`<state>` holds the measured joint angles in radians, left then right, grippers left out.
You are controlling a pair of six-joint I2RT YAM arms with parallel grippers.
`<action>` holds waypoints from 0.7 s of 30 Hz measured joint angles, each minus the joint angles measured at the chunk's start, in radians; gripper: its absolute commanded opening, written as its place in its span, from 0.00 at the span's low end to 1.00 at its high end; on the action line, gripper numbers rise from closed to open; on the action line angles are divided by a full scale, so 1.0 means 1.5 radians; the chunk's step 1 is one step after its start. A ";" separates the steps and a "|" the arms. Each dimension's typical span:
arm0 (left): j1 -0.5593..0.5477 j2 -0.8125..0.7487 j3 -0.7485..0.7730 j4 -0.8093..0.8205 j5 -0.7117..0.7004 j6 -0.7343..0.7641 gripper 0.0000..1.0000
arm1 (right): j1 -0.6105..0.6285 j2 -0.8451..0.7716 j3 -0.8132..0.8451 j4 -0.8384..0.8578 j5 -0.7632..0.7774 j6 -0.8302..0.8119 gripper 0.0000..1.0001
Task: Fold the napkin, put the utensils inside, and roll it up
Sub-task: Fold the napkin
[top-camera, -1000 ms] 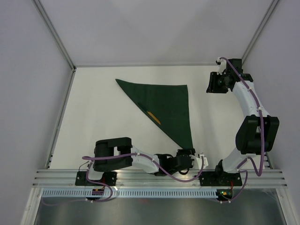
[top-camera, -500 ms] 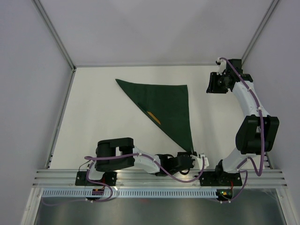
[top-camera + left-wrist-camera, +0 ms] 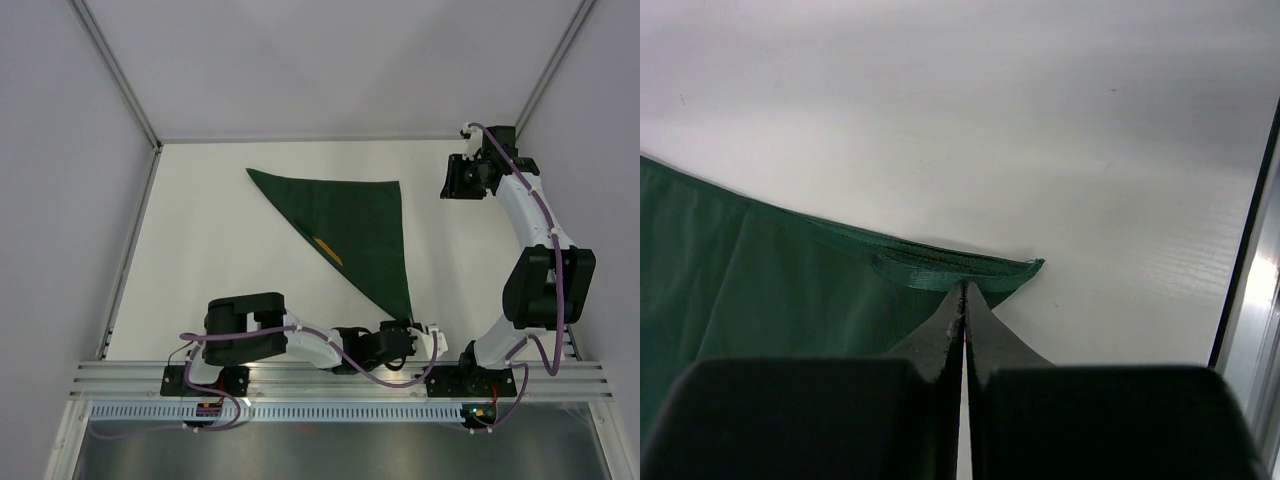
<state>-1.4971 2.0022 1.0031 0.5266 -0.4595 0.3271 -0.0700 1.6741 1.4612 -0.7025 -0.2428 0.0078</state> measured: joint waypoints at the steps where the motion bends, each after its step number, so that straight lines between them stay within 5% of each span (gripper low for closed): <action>1: 0.002 0.000 0.000 0.000 0.000 0.000 0.02 | 0.000 0.000 0.000 0.000 0.000 -0.001 0.47; 6: 0.009 0.000 0.000 -0.001 0.011 0.000 0.02 | 0.000 0.000 0.000 0.000 0.000 -0.001 0.48; 13: 0.013 -0.024 -0.010 -0.014 0.032 -0.003 0.36 | 0.000 0.000 0.000 0.000 0.000 -0.003 0.48; 21: 0.013 -0.045 -0.013 -0.020 0.059 -0.009 0.36 | 0.000 0.000 -0.012 0.002 0.000 -0.003 0.48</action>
<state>-1.4776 1.9343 0.9833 0.4961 -0.3714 0.3134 -0.0704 1.6741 1.4437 -0.6991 -0.2428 0.0036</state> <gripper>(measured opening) 0.361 0.477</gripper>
